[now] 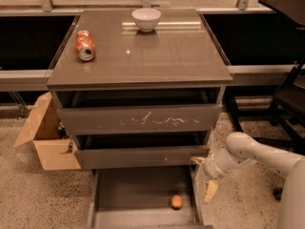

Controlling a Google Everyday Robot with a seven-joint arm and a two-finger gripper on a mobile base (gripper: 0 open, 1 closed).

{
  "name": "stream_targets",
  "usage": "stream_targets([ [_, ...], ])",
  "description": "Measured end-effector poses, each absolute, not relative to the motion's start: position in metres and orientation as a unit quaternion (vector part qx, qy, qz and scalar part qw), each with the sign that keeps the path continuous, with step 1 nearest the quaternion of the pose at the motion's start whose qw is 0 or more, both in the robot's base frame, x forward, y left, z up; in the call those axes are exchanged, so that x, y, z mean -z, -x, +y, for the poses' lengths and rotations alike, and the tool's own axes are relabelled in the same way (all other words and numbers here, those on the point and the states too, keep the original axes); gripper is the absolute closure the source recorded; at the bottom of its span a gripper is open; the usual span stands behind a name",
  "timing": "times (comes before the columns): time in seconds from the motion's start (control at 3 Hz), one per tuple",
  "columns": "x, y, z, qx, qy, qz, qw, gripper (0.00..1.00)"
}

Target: Pick orange from bottom drawer and place on counter

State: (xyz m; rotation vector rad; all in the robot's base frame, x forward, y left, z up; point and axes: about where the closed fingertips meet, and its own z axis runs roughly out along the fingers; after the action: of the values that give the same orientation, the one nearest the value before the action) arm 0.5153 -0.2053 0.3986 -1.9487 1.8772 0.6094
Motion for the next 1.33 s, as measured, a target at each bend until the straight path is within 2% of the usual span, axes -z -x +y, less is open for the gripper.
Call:
stream_targets([
  [0.67, -0.325, -0.523, -0.189, -0.268, 0.675, 0.662, 0.184, 0.0],
  [1.33, -0.297, -0.522, -0.181, -0.273, 0.679, 0.66, 0.17, 0.0],
])
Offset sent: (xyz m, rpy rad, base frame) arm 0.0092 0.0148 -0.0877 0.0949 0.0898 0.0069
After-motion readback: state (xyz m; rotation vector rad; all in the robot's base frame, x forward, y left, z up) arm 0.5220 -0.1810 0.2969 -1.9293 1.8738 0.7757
